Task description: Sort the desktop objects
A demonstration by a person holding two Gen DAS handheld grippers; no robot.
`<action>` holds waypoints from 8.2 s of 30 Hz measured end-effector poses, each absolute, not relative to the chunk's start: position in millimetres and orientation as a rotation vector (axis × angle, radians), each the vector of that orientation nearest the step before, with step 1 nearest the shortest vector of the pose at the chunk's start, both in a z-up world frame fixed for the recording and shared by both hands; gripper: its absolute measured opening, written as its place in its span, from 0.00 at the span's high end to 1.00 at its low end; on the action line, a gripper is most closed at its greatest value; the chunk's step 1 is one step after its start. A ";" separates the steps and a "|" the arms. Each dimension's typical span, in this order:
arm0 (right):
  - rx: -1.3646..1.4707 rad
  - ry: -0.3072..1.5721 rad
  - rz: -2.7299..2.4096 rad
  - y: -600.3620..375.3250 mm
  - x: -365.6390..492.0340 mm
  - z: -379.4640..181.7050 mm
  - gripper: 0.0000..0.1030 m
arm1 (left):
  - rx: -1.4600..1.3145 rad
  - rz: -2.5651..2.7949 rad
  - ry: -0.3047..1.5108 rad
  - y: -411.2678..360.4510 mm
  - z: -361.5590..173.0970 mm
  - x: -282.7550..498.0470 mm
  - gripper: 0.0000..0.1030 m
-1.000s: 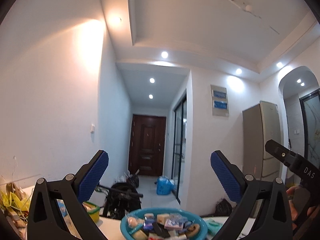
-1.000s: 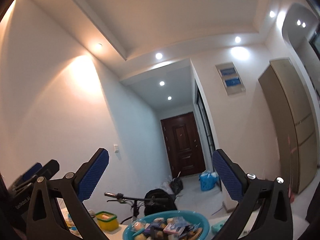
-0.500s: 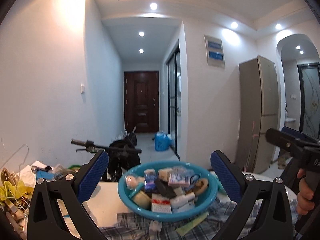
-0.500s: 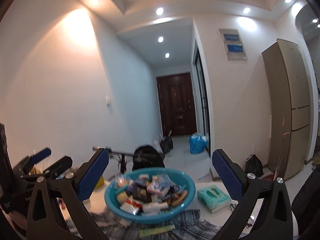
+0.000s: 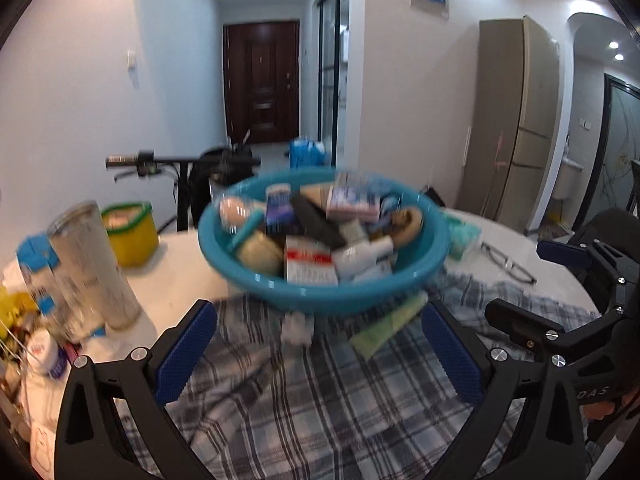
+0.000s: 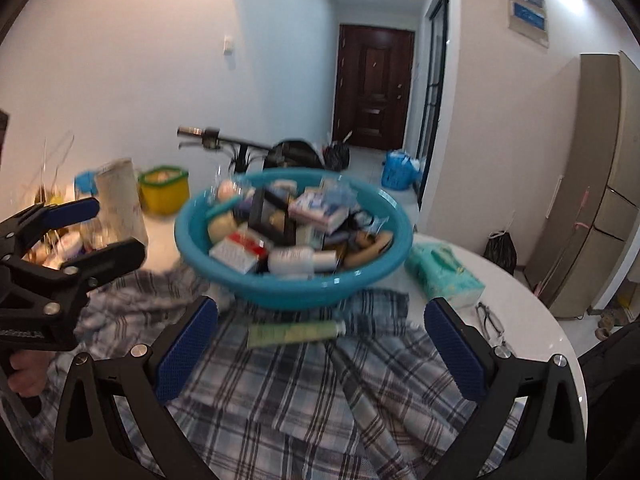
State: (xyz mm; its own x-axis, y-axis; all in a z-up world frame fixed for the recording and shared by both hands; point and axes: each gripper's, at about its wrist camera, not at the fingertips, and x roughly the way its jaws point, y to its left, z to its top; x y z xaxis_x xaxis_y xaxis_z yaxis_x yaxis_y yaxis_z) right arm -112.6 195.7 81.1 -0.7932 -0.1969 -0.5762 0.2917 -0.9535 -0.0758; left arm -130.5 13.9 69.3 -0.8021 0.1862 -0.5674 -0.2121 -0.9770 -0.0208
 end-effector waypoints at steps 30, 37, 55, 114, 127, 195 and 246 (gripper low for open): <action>1.190 0.445 -2.556 178.4 -160.6 9.7 0.00 | -1.194 2.597 0.212 12.7 -20.4 -213.7 0.13; 1.208 0.462 -2.541 172.7 -170.6 2.4 0.00 | -1.168 2.614 0.302 18.0 -23.9 -224.7 0.13; 1.207 0.512 -2.556 167.2 -186.0 -8.8 0.00 | -1.293 2.503 0.221 10.1 -46.2 -258.0 0.61; 1.224 0.346 -2.429 169.8 -219.6 -28.1 0.46 | -1.369 2.455 0.275 26.9 -32.6 -205.7 0.62; 1.154 0.459 -2.350 157.6 -163.9 -12.4 0.51 | -1.300 2.438 0.311 41.5 -13.0 -177.7 0.62; 1.181 0.273 -2.290 137.4 -155.1 -16.7 0.79 | -1.324 2.576 0.199 15.1 -6.3 -177.9 0.62; 0.227 -0.071 -2.866 175.3 -133.3 236.2 0.79 | -0.122 3.100 -0.109 28.3 251.1 -117.8 0.62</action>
